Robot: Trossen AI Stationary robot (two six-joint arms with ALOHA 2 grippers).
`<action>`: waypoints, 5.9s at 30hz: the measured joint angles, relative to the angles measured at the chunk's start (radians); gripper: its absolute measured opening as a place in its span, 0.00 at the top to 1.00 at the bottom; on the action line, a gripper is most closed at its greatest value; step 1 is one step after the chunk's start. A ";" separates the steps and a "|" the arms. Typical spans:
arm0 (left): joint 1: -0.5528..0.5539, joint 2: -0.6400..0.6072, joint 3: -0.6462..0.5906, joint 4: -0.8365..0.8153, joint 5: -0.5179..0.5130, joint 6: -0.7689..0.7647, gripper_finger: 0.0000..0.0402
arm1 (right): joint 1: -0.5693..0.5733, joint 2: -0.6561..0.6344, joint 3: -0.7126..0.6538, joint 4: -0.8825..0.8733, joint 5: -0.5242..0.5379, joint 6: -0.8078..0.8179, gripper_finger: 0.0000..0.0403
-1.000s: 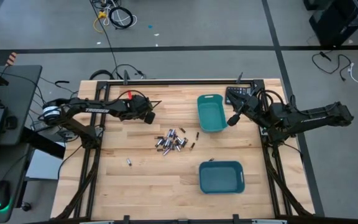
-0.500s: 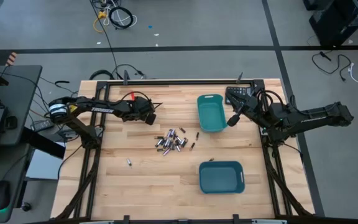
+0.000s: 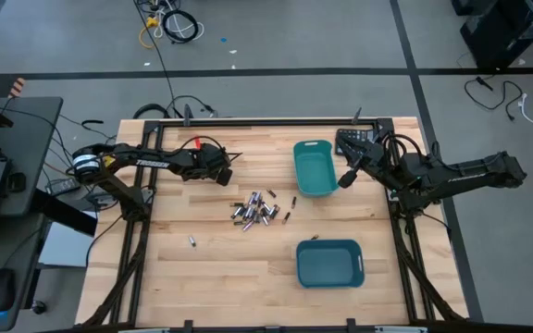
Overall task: Sort batteries
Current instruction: Put the silver battery into the green bin
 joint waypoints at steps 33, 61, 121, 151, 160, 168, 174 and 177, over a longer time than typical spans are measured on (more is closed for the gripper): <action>0.000 0.000 -0.044 0.068 -0.002 -0.002 0.68 | 0.000 0.000 0.000 0.000 0.000 0.000 0.88; 0.000 -0.001 -0.088 0.129 0.006 -0.021 0.69 | 0.000 0.000 0.000 0.001 0.000 0.015 0.87; -0.120 0.000 -0.089 0.636 -0.071 0.750 0.92 | -0.051 0.000 0.000 0.043 0.000 0.143 0.88; -0.172 0.000 -0.089 0.887 -0.039 0.896 0.92 | -0.051 0.003 0.000 0.005 0.000 0.129 0.91; -0.187 -0.017 -0.059 0.905 0.062 0.887 0.92 | -0.051 0.003 0.000 0.005 0.002 0.127 0.92; -0.184 -0.033 0.072 0.905 0.371 0.900 0.92 | -0.051 -0.010 0.000 0.005 0.003 0.124 0.92; -0.176 -0.033 0.176 0.907 0.393 0.927 0.92 | -0.052 -0.022 0.000 0.007 0.004 0.082 0.93; -0.176 -0.014 0.229 0.909 0.393 0.934 0.92 | -0.051 -0.027 0.010 0.003 0.059 0.056 0.93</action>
